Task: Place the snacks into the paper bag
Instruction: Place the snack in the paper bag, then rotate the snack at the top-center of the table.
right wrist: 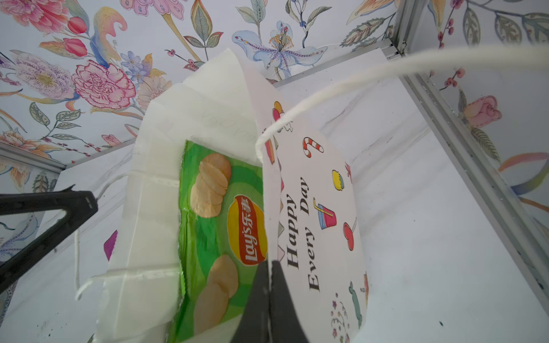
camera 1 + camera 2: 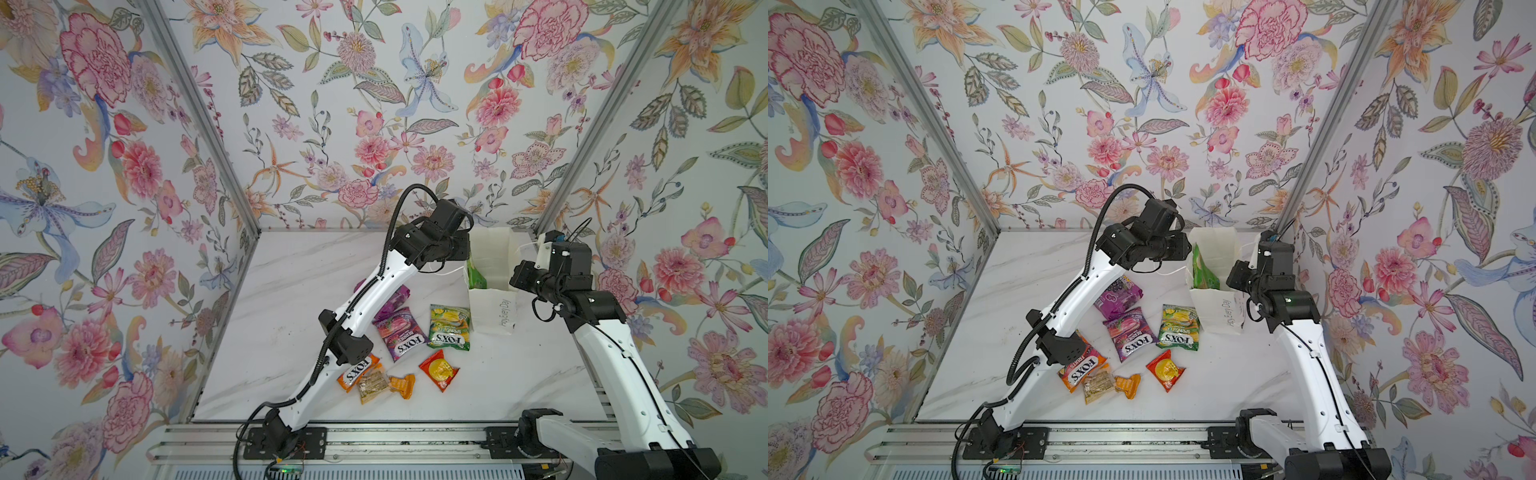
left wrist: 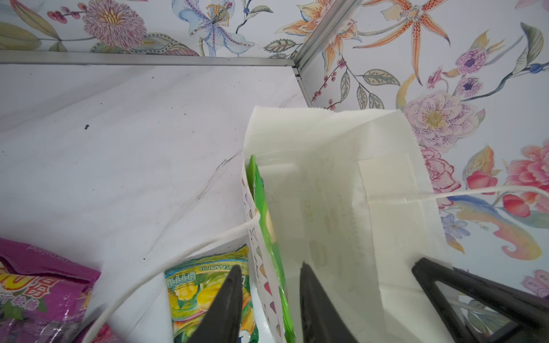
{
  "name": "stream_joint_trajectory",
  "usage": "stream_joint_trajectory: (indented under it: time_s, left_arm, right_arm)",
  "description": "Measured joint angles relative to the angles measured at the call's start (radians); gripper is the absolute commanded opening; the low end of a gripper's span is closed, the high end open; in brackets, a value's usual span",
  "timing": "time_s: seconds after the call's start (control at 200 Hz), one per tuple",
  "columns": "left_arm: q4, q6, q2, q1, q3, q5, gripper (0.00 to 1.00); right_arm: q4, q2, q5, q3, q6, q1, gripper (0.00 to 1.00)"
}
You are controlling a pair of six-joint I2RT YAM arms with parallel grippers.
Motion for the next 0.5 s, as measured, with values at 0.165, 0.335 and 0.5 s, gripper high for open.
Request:
stream_joint_trajectory:
  time_s: [0.165, 0.335, 0.5]
  left_arm:
    - [-0.006, 0.039, -0.016, 0.000, 0.000, -0.039, 0.54]
    - [-0.040, 0.124, -0.086, 0.000, 0.000, -0.174, 0.64]
    - [-0.090, 0.218, -0.171, 0.000, 0.005, -0.355, 0.69]
  right_arm:
    - [0.000, 0.000, 0.010, 0.000, 0.000, 0.000, 0.00]
    - [0.000, 0.000, 0.011, 0.000, 0.000, 0.000, 0.00]
    - [0.000, 0.000, 0.011, 0.000, 0.000, 0.000, 0.00]
